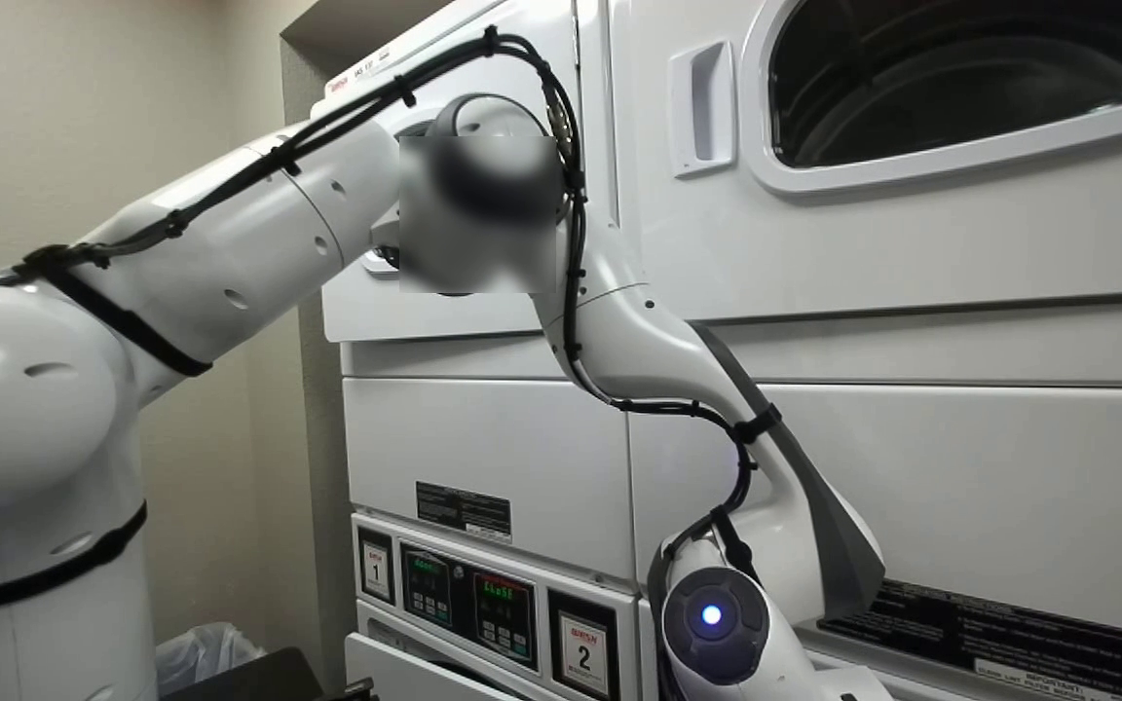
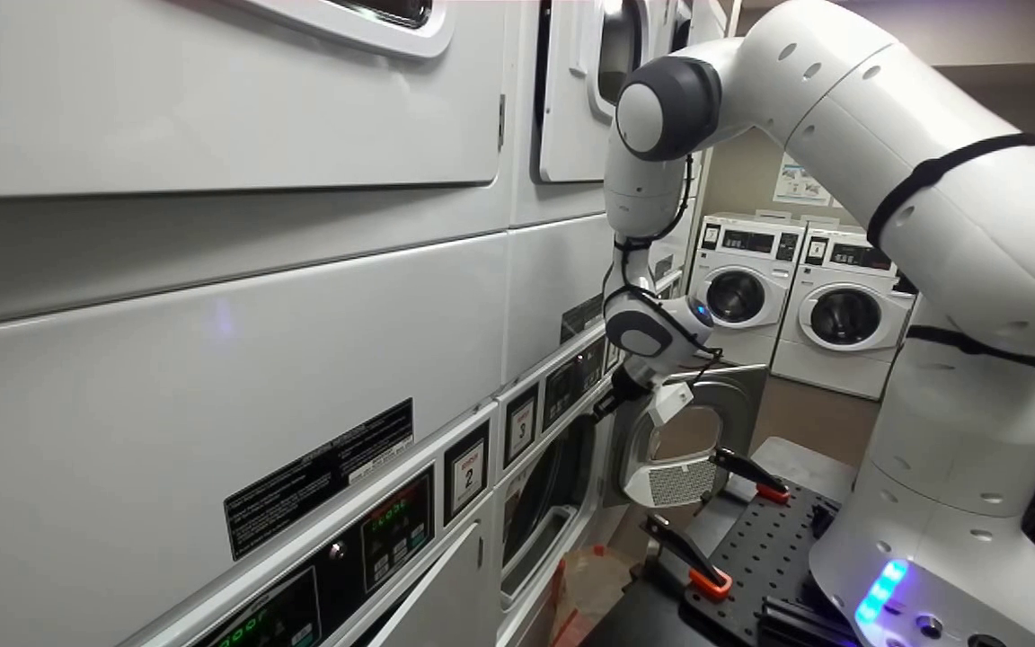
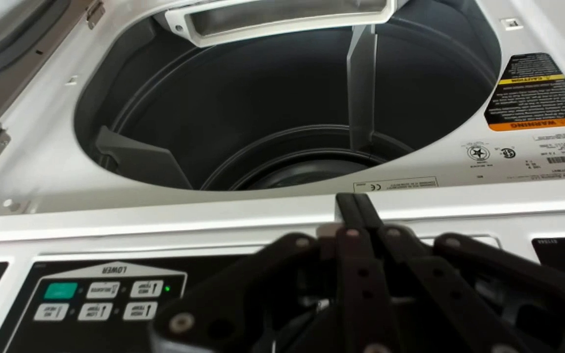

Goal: Press the middle button on the left side of the dishwasher in the middle

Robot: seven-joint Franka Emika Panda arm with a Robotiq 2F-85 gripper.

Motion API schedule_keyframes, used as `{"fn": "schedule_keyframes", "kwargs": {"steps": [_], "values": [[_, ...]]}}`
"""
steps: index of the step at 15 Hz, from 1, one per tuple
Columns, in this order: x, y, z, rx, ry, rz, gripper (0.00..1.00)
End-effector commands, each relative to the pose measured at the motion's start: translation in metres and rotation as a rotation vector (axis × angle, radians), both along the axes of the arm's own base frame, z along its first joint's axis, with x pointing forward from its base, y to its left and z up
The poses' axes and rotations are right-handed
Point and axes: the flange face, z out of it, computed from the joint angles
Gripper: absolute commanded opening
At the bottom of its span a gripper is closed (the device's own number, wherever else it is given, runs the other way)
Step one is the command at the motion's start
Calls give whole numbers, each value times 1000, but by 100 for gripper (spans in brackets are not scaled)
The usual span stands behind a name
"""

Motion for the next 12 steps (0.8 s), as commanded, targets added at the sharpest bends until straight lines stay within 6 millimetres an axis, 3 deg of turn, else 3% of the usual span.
{"fn": "schedule_keyframes", "kwargs": {"steps": [1,4,9,11,12], "values": [[16,-3,-2,-4,19,-10,0],[35,-3,-19,10,-34,17,0],[68,9,-70,97,-202,39,0],[72,12,-72,111,-289,-1,0],[70,13,-61,108,-325,-1,0]]}}
